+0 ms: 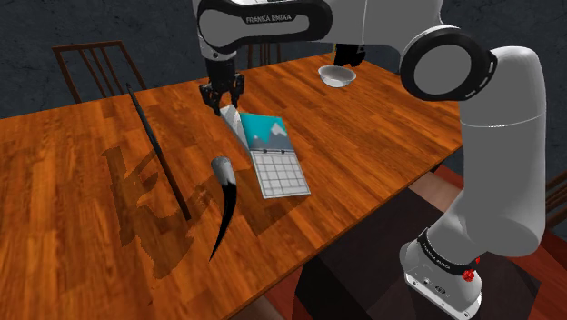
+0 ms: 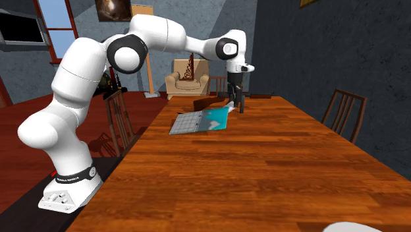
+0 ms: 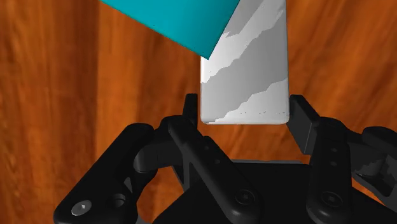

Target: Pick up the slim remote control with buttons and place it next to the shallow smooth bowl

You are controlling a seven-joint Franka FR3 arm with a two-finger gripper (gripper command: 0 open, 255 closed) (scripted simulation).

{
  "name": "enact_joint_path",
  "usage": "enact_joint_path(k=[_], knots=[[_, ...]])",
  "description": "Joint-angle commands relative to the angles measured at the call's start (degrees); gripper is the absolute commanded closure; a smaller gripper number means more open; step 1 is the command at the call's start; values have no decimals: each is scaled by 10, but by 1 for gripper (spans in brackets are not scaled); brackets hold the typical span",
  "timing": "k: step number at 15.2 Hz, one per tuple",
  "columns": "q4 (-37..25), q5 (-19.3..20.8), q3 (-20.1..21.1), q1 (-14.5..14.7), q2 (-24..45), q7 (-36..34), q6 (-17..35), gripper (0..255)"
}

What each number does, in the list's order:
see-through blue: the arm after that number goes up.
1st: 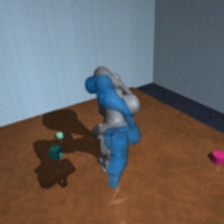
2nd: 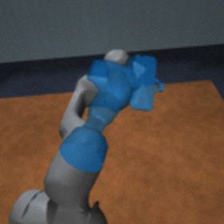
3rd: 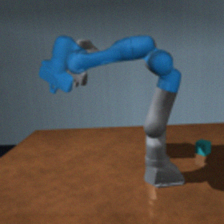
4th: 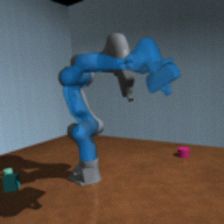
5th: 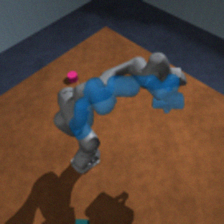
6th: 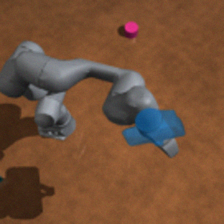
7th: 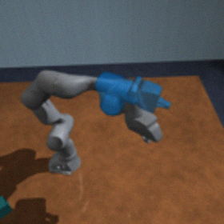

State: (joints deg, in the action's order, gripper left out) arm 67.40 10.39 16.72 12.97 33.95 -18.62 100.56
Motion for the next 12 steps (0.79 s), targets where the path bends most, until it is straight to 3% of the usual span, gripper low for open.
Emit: enact_joint_path(k=[1, 12], knots=[[-17, 0, 0, 2, 3, 1, -14, 255], [122, -32, -21, -117, -89, 124, 40, 255]])
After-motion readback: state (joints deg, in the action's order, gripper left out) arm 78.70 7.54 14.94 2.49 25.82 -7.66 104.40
